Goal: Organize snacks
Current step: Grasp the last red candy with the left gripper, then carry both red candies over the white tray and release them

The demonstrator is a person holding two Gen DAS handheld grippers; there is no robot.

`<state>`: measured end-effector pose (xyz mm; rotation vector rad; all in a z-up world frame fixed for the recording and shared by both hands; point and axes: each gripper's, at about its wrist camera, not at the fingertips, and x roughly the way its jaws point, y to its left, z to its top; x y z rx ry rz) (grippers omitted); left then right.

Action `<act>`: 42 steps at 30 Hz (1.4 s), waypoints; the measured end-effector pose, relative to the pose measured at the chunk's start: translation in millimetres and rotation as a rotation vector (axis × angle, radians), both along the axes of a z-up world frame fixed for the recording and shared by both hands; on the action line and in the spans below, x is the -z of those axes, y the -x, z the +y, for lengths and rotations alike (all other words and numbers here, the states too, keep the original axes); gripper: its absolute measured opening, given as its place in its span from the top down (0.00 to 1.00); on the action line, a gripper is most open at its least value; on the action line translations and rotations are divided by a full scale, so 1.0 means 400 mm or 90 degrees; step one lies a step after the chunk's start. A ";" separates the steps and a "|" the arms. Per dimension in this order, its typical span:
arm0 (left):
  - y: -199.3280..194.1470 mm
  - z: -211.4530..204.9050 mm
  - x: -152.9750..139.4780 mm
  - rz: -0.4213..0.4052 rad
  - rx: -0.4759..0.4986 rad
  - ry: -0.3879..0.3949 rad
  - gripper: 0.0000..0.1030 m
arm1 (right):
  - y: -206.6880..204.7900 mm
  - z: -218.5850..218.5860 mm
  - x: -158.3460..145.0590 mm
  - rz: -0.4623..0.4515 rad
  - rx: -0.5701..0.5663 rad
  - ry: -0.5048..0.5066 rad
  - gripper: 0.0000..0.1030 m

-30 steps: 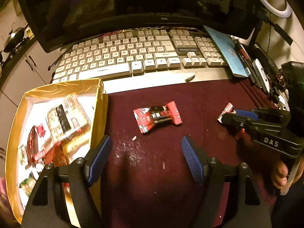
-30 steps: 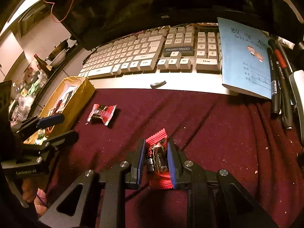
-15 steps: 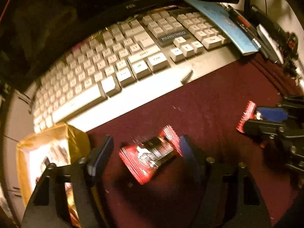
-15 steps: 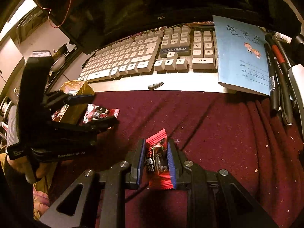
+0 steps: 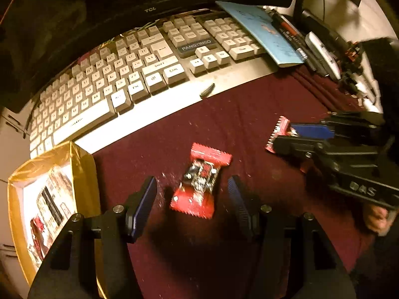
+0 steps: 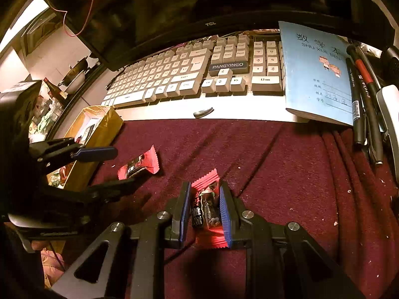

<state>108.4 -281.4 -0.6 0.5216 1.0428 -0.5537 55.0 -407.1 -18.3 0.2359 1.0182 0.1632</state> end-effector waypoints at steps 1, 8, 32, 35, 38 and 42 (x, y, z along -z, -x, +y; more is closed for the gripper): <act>-0.001 -0.014 0.012 -0.006 -0.003 -0.019 0.46 | 0.000 -0.001 0.001 0.000 -0.001 0.000 0.78; 0.007 -0.009 0.036 0.000 -0.053 0.009 0.78 | 0.000 -0.003 0.002 -0.002 -0.003 0.001 0.78; 0.275 0.619 -0.117 -0.146 -0.444 0.283 0.80 | 0.116 0.282 -0.167 -0.139 -0.146 -0.033 0.79; 0.272 0.704 -0.111 -0.162 -0.499 0.273 0.80 | 0.145 0.407 -0.168 -0.131 -0.218 -0.062 0.79; 0.244 0.781 -0.084 -0.149 -0.551 0.258 0.80 | 0.162 0.543 -0.134 -0.104 -0.291 -0.075 0.79; 0.218 0.827 -0.041 -0.128 -0.570 0.238 0.80 | 0.161 0.654 -0.096 -0.077 -0.336 -0.081 0.79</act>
